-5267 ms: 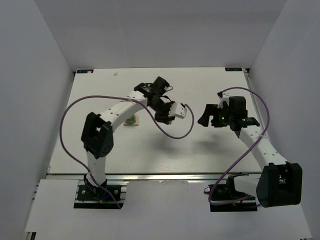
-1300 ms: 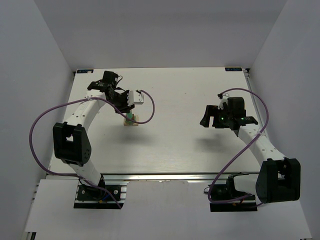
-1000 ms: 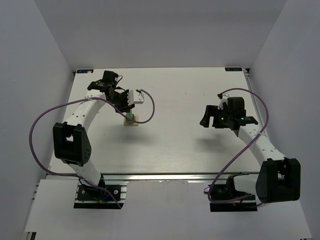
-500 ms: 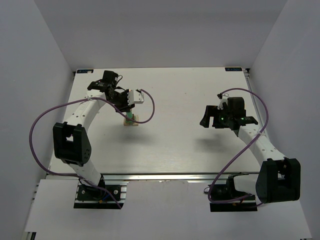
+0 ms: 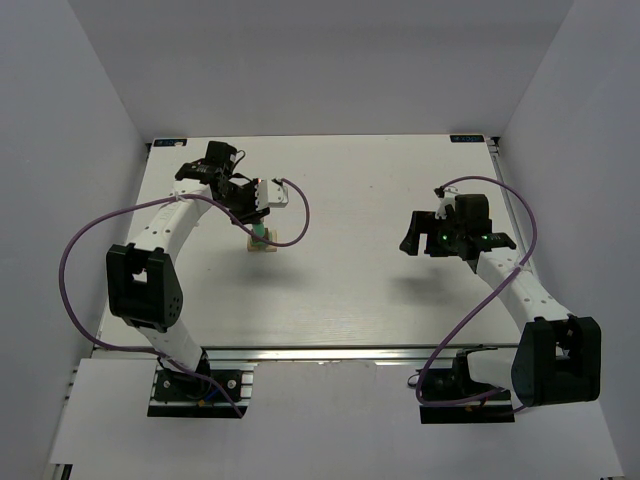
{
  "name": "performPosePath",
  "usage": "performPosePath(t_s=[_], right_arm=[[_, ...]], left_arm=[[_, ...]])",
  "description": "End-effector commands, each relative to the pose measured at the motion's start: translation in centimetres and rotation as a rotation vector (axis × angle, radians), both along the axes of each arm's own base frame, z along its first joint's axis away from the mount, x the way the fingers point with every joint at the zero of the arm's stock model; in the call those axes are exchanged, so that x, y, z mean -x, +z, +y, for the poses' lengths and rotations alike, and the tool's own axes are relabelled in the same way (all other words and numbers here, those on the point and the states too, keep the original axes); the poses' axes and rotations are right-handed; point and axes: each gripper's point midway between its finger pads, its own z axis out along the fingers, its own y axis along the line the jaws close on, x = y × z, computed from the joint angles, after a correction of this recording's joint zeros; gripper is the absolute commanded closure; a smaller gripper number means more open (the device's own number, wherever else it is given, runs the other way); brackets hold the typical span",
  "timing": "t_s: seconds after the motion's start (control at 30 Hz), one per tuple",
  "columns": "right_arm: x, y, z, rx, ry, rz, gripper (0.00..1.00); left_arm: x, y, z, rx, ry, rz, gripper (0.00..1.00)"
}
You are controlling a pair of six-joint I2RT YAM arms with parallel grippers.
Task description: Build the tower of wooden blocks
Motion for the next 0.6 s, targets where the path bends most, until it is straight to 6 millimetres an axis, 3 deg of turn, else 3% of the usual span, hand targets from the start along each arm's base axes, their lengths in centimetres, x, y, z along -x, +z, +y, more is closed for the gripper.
performPosePath(t_s=[0.0,0.57], right_arm=[[-0.35,1.4,0.11,-0.008,0.013,-0.04,0.11],[-0.34,0.97,0.16,-0.008,0.016,-0.028,0.11]], left_arm=[[-0.18,0.81,-0.66,0.026,-0.023,-0.02,0.58],[-0.2,0.87,-0.66,0.035,-0.009,-0.038,0.55]])
